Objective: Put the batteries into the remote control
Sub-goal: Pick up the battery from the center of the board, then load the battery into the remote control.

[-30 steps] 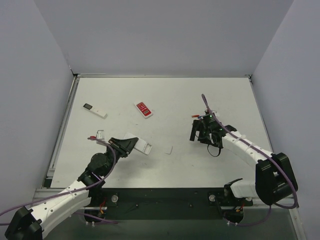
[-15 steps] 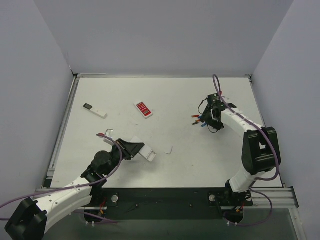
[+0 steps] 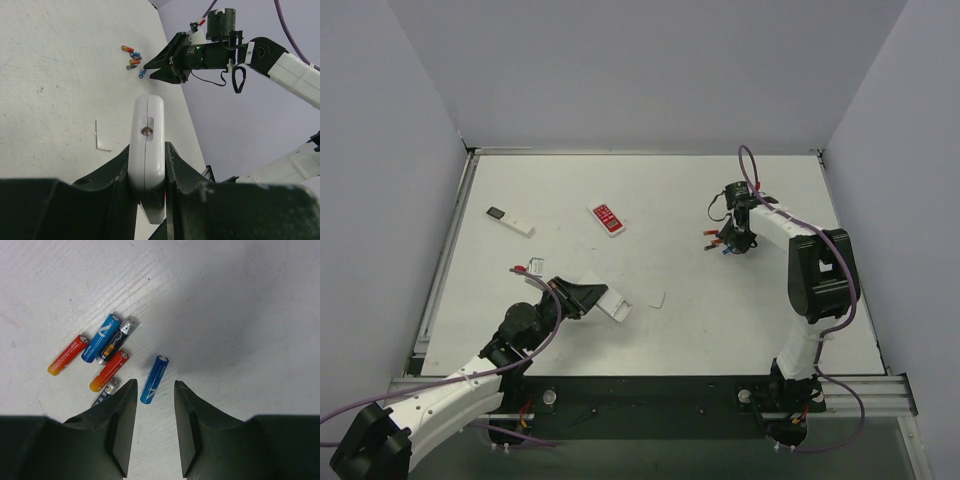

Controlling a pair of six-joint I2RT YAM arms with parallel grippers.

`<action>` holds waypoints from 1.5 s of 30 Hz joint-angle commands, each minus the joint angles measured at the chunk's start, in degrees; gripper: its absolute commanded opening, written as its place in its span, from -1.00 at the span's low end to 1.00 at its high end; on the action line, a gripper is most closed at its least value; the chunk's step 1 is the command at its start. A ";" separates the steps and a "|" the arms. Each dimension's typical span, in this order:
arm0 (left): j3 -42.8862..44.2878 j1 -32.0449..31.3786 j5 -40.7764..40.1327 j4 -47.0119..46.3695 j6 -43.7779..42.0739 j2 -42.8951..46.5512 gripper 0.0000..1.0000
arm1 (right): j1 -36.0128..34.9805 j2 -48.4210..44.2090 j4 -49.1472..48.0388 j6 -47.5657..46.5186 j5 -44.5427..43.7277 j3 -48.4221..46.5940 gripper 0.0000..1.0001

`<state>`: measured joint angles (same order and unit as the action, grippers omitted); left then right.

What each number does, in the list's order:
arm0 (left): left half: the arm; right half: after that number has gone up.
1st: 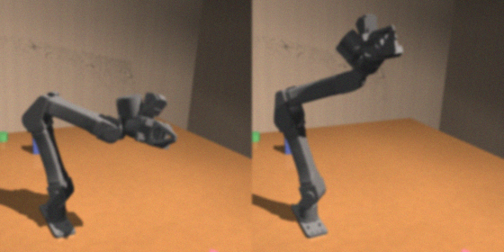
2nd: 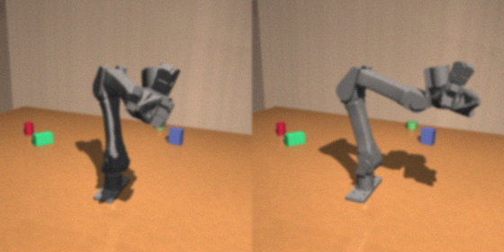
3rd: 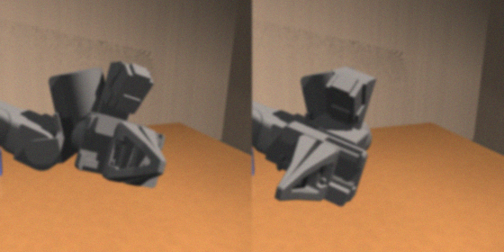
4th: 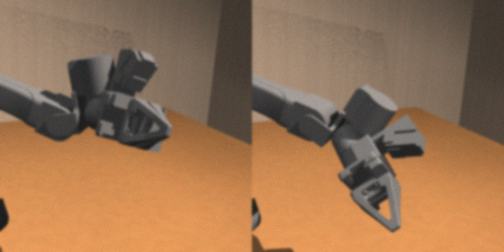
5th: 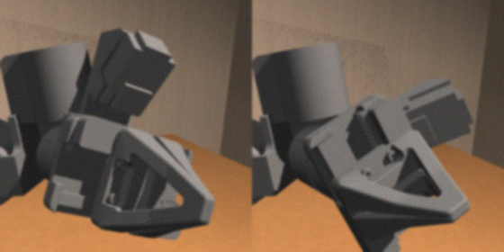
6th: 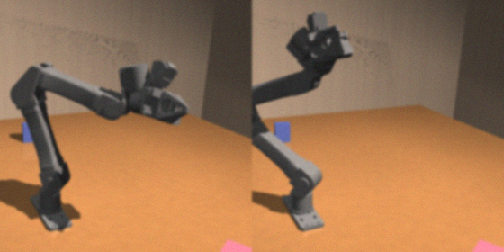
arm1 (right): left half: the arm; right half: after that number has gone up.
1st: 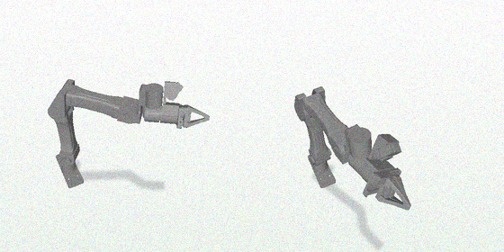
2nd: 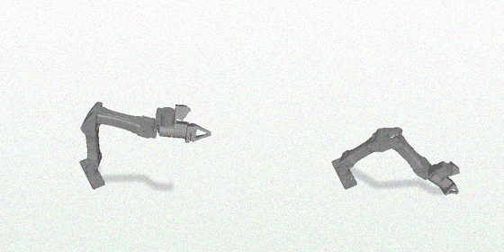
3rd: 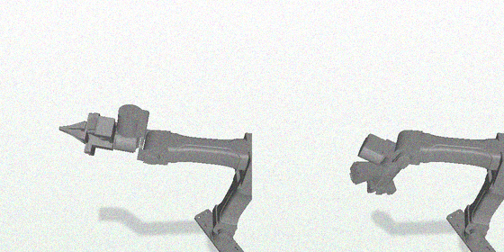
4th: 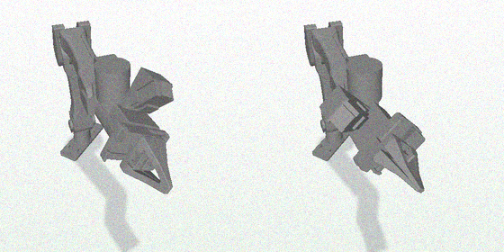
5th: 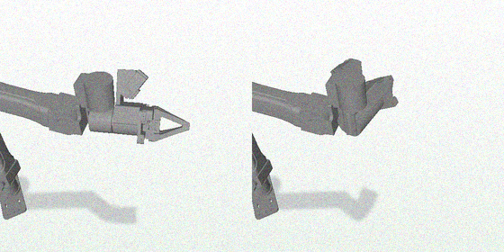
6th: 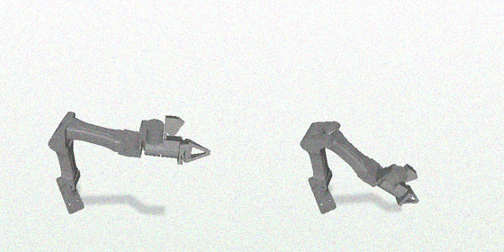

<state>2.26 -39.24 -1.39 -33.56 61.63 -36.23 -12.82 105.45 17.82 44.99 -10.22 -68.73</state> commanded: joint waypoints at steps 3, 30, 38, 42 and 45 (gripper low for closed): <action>0.37 0.40 0.95 -2.30 -0.37 0.10 -1.00 | 0.25 3.00 2.57 1.15 -3.32 -2.81 -0.44; -3.84 0.31 -3.79 -13.02 7.54 -0.69 -1.00 | -20.30 -35.30 -17.11 -12.03 -2.00 22.93 -1.00; -3.23 0.40 -3.36 -11.98 9.47 0.01 -1.00 | -35.95 -44.36 -31.43 -23.60 1.33 25.66 -1.00; -0.70 0.40 -0.64 -8.46 9.74 0.28 -1.00 | -40.35 -46.73 -35.66 -32.13 6.68 26.28 -1.00; 1.16 0.48 1.29 -4.16 9.74 0.19 -1.00 | -40.53 -47.61 -33.92 -37.84 17.63 24.53 -1.00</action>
<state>2.26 -39.16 -3.36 -40.73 70.59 -36.42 -53.01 60.10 -11.64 18.13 -4.75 -42.89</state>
